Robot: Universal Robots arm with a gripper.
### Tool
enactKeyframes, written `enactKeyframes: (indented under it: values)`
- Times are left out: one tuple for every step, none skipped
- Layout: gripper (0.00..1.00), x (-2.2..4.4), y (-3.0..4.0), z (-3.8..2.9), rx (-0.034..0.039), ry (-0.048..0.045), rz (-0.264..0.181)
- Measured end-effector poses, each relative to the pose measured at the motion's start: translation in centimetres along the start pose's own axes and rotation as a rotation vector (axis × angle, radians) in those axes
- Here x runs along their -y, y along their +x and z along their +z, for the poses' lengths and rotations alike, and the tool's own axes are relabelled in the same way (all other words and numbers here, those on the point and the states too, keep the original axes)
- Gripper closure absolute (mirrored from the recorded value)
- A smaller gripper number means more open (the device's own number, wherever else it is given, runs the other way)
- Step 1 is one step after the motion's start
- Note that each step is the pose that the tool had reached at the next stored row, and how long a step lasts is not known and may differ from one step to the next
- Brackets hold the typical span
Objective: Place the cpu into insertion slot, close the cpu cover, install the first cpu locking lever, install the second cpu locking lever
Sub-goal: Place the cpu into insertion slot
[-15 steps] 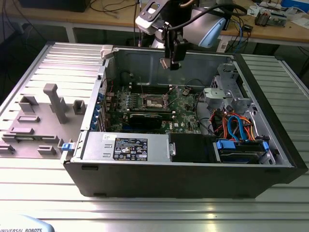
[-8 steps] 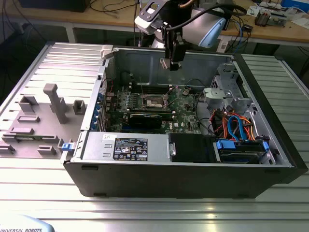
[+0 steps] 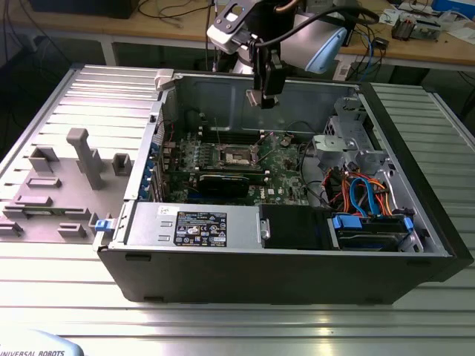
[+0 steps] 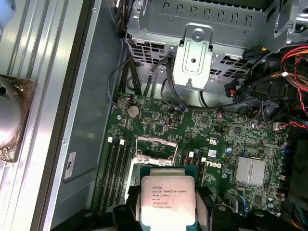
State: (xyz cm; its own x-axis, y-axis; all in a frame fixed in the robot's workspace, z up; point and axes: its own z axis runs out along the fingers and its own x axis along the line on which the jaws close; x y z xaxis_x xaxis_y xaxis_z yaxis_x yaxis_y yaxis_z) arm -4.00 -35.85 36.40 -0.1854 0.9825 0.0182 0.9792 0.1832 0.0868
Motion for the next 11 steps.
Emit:
enactKeyframes:
  values:
    - [0.46,0.00,0.00,0.02,0.0000,0.0000,0.000]
    - [0.46,0.00,0.00,0.04,0.0001,0.0000,0.001]
    - [0.46,0.00,0.00,0.07,0.0002,-0.0001,0.003]
    - [0.46,0.01,0.00,0.09,0.0004,-0.0001,0.005]
    - [0.46,0.01,0.00,0.11,0.0006,-0.0002,0.007]
    - [0.46,0.01,0.00,0.16,0.0010,-0.0003,0.012]
    - [0.46,0.02,0.00,0.20,0.0013,-0.0003,0.015]
    - [0.46,0.02,-0.01,0.24,0.0019,-0.0004,0.021]
    - [0.46,0.02,-0.01,0.26,0.0021,-0.0004,0.023]
    - [0.46,0.02,-0.01,0.27,0.0021,-0.0004,0.024]
    - [0.46,0.02,-0.01,0.27,0.0022,-0.0005,0.025]
